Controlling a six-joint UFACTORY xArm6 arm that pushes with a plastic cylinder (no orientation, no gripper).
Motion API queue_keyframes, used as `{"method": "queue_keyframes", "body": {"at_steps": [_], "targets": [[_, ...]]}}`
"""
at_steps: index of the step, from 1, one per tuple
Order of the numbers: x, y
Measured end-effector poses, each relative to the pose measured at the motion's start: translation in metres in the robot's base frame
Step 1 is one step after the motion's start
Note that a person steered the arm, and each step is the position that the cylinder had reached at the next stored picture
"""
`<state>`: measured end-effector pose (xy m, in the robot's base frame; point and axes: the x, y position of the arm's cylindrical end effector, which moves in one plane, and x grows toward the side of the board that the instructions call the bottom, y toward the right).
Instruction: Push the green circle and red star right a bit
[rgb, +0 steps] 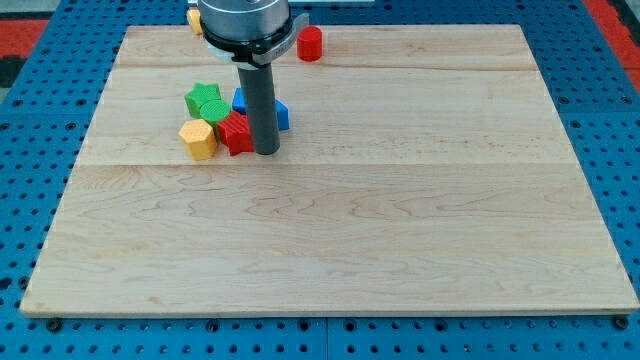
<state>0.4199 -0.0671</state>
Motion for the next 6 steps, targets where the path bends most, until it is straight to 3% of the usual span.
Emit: {"method": "queue_keyframes", "body": {"at_steps": [1, 2, 3, 5, 6], "targets": [[-0.029, -0.034], [-0.025, -0.047], [-0.004, -0.025], [0.049, -0.115], [-0.005, -0.178]]}}
